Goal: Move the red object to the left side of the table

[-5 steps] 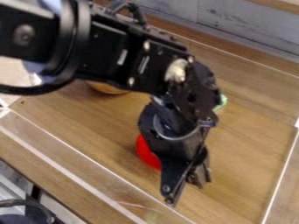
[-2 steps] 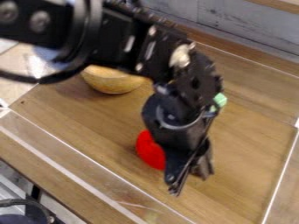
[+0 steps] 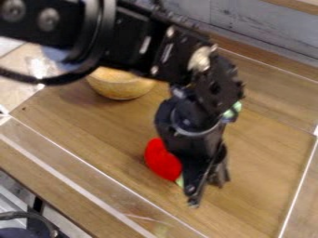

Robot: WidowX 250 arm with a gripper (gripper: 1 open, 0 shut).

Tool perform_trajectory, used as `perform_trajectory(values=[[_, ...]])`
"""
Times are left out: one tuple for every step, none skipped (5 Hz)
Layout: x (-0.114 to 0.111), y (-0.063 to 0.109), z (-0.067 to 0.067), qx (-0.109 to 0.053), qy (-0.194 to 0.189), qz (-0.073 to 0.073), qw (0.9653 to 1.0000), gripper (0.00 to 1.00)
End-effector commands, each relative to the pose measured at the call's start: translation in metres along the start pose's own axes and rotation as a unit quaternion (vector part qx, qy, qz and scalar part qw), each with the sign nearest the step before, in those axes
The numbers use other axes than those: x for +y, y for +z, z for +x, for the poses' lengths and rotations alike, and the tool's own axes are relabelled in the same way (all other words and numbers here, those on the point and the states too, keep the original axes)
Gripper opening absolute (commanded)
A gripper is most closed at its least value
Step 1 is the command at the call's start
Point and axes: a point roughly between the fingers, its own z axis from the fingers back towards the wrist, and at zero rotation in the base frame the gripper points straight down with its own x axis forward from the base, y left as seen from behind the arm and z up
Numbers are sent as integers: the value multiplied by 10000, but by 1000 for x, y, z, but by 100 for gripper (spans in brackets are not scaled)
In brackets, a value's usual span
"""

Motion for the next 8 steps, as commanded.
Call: perform_trajectory(values=[[-1, -9, -10, 179, -68, -151, 9997, 0], [3, -16, -13, 264, -201, -104, 9994, 0], [-3, -3, -11, 131, -168, -135, 9997, 0], [-4, -4, -1, 141, -645, -65, 9978, 0], [-4, -6, 9, 149, -1101, 8, 9938, 0], [-14, -9, 32, 113, -1168, -4, 9931, 0], [-26, -12, 60, 90, -1209, -26, 9926, 0], [-36, -11, 82, 171, -1343, 4, 9908, 0]])
